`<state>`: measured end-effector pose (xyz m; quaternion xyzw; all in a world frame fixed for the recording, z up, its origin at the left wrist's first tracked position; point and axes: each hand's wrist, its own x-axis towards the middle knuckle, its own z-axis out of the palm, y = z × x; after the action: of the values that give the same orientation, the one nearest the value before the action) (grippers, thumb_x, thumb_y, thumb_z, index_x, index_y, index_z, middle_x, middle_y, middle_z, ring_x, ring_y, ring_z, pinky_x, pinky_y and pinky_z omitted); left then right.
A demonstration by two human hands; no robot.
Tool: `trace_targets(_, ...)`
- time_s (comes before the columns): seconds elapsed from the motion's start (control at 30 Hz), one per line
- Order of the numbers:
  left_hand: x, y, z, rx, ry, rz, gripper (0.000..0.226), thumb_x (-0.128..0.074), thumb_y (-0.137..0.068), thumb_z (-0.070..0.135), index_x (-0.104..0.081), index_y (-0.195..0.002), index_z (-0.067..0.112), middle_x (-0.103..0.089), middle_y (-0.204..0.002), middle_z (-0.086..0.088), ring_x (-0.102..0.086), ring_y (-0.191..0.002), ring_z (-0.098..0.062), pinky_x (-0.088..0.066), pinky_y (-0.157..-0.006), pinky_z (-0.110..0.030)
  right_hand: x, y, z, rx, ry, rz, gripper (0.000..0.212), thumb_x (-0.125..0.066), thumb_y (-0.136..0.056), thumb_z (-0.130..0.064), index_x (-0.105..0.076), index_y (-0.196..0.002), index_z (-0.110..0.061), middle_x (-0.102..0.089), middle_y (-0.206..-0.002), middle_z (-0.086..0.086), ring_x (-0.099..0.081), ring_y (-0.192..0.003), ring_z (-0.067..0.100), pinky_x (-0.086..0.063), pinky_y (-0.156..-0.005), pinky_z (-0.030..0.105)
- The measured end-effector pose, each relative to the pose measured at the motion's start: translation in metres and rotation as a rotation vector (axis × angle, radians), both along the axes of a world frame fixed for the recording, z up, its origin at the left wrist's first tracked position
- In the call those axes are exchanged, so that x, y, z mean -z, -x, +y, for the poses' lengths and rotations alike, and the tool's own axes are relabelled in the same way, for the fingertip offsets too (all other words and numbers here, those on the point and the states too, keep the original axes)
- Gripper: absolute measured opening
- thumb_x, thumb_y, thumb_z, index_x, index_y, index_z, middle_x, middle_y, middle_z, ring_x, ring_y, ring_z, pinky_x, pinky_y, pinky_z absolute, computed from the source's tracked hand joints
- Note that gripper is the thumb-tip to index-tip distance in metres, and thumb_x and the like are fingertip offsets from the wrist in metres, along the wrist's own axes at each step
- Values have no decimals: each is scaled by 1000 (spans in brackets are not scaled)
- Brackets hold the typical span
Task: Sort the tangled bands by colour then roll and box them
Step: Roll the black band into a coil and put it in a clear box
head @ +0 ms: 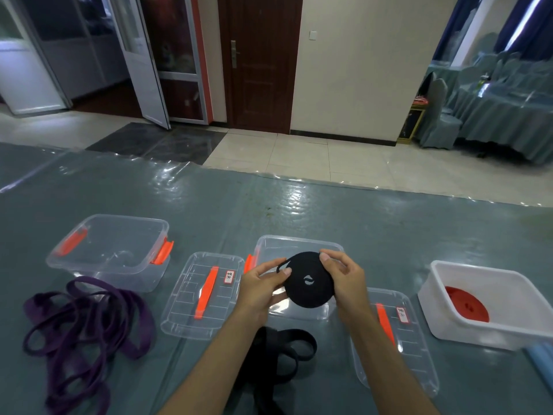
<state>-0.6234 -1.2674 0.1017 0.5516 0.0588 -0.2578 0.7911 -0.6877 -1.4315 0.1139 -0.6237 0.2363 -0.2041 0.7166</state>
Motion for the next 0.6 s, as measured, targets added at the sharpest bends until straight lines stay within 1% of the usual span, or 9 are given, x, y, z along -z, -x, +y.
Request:
trace_targets(0.07, 3, -18, -9, -12, -49, 2, 27, -79, -90, -2, -78, -114, 10, -81, -96, -14, -80, -78, -22, -65, -65, -35, 10, -9, -9, -74, -11, 39, 19, -66, -103, -16, -77, -118, -21, -81, -106, 1, -77, -100, 21, -65, -84, 36)
trace_targets(0.1, 6, -28, -13, -16, -75, -2, 27, -79, -89, -3, -77, -113, 10, -80, -96, -14, -80, -77, -22, -65, -63, -35, 16, -14, -15, -114, -14, 74, 24, -64, -104, -16, -75, -124, -24, -79, -114, -1, -76, -105, 20, -65, -84, 36)
trace_targets(0.17, 15, -45, -24, -20, -142, -22, 28, -79, -88, -7, -78, -111, 10, -79, -94, -14, -78, -75, -23, -64, -61, -34, 26, -24, -29, -159, 22, 159, 31, -61, -105, -11, -73, -128, -28, -71, -124, -2, -70, -113, 19, -64, -79, 29)
trace_targets(0.23, 28, -60, -36, -18, -221, -45, 30, -78, -88, -9, -77, -113, 8, -77, -95, -15, -76, -78, -26, -62, -61, -34, 41, -35, -41, -165, 64, 232, 40, -57, -103, 0, -72, -124, -30, -68, -124, 1, -69, -109, 19, -62, -70, 24)
trace_targets(0.3, 45, -73, -50, -6, -291, -70, 31, -77, -88, -9, -77, -115, 6, -78, -97, -16, -76, -84, -30, -63, -67, -39, 57, -46, -49, -125, 119, 295, 44, -56, -99, 8, -70, -119, -29, -69, -122, 4, -71, -102, 20, -64, -71, 30)
trace_targets(0.4, 67, -93, -70, 1, -377, -96, 28, -80, -88, -5, -79, -110, 12, -79, -104, -17, -77, -94, -34, -67, -79, -49, 77, -62, -58, -37, 185, 393, 33, -59, -96, 7, -65, -116, -20, -70, -123, 8, -71, -106, 27, -63, -90, 52)
trace_targets(0.47, 82, -105, -78, -14, -458, -108, 28, -81, -88, -2, -80, -111, 13, -78, -109, -15, -76, -100, -34, -64, -89, -52, 88, -75, -63, -38, 124, 435, 28, -60, -97, 3, -61, -118, -16, -67, -124, 5, -69, -106, 23, -62, -93, 53)
trace_targets(0.53, 97, -117, -83, -42, -525, -83, 29, -80, -89, -2, -79, -116, 8, -78, -113, -16, -74, -105, -36, -61, -96, -53, 96, -87, -65, -92, 40, 478, 29, -60, -99, 0, -60, -124, -15, -64, -123, 0, -66, -100, 13, -64, -89, 49)
trace_targets(0.6, 114, -128, -87, -60, -593, -62, 28, -79, -89, -3, -79, -116, 4, -78, -115, -18, -73, -108, -36, -59, -100, -52, 108, -97, -64, -146, 8, 537, 33, -59, -99, -2, -59, -130, -14, -63, -124, -2, -65, -103, 15, -64, -89, 49)
